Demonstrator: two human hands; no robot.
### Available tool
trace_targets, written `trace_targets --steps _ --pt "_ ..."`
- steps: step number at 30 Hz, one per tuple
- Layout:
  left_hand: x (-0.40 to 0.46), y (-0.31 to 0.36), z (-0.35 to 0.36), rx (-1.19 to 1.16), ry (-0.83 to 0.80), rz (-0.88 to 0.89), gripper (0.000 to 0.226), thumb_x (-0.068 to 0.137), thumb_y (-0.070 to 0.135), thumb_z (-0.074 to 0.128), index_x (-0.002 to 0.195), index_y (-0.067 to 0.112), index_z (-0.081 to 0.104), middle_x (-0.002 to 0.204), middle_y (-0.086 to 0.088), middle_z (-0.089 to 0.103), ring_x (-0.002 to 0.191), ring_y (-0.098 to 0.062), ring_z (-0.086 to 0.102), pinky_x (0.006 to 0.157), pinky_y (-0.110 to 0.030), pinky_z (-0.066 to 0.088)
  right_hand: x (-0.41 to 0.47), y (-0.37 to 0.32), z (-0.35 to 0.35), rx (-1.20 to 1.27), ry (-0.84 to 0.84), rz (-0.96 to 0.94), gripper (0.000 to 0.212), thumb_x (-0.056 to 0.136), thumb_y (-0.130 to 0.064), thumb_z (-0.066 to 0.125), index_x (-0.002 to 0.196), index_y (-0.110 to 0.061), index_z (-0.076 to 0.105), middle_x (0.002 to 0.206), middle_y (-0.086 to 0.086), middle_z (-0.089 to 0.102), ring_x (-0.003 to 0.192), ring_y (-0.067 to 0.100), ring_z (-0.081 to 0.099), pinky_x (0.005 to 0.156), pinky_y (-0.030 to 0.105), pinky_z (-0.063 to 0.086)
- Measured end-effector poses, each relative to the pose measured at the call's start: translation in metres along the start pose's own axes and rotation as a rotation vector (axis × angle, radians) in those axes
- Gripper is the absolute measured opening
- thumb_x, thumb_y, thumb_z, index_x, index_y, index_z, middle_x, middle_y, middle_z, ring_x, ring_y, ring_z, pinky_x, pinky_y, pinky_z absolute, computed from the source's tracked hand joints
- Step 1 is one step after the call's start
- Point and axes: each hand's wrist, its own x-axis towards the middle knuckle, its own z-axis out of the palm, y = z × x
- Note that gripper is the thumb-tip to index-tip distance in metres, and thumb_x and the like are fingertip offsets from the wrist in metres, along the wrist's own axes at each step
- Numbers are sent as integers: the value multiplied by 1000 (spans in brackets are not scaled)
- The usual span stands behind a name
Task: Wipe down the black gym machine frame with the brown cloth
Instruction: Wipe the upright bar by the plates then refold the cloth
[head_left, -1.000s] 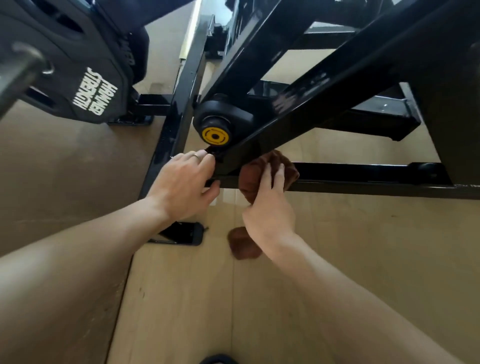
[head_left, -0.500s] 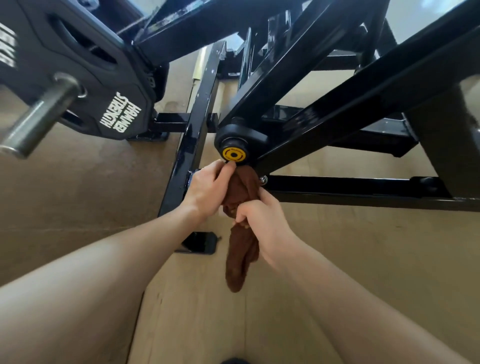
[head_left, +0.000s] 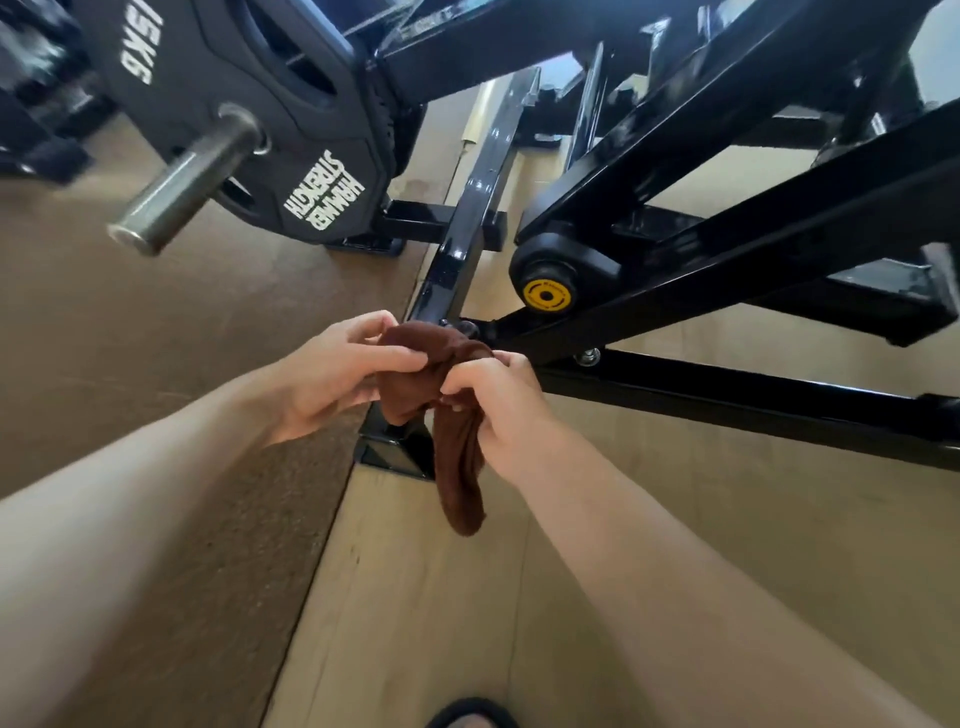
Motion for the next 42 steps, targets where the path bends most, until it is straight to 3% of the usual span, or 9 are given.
trace_targets --steps 5,8,12,17,19,22,26,29,42 --pt "-13 4 1 441 113 93 27 83 2 76 99 -2 56 84 -9 70 80 -17 71 75 -29 55 -2 -7 4 400 -206 87 25 84 7 40 95 3 62 70 13 66 58 21 67 59 28 57" --pt "-20 -3 4 608 156 6 46 73 27 87 109 16 60 98 -3 70 92 -19 69 81 -38 56 0 -14 18 496 -290 78 27 81 2 46 105 -7 52 90 13 60 79 27 66 88 46 58" --pt "-30 -6 17 215 234 -13 77 73 24 92 133 28 44 121 -1 63 102 -11 72 85 -33 61 0 -15 32 333 -268 45 58 76 -6 61 132 -18 55 126 14 58 114 31 62 96 48 55" --pt "-28 -17 35 -108 376 -7 58 74 14 86 126 18 59 114 -8 74 100 -21 75 78 -33 62 -3 -15 31 260 -362 99 16 95 -29 59 101 -17 65 110 11 64 106 26 64 91 42 55" --pt "-22 -25 38 -155 530 3 47 80 13 83 123 16 64 110 -11 75 98 -25 75 77 -39 64 -1 -12 36 137 -377 78 46 89 -48 61 119 -14 67 118 12 66 113 27 65 89 47 56" --pt "-9 -27 29 -102 824 39 34 78 19 84 109 23 69 103 -8 75 94 -26 75 76 -44 64 7 -3 35 -122 -223 -141 48 95 -36 58 141 -23 55 131 1 62 120 17 60 101 34 52" --pt "-1 -6 24 279 1027 140 46 78 20 83 116 30 61 108 6 65 98 -11 65 88 -38 60 12 15 -1 -257 118 -321 27 94 1 49 104 -21 61 101 -5 62 86 0 57 62 2 42" --pt "13 14 40 389 899 278 54 83 5 78 129 25 56 114 5 59 81 8 64 73 -15 56 15 24 -18 -182 294 -324 36 85 12 43 104 -17 55 107 -1 60 96 9 58 70 11 40" --pt "85 -17 42 481 122 232 58 86 41 58 141 53 42 150 10 44 135 -13 48 111 -43 45 19 19 -10 -635 360 -711 33 82 9 58 92 -22 52 101 -6 58 99 13 54 80 14 40"
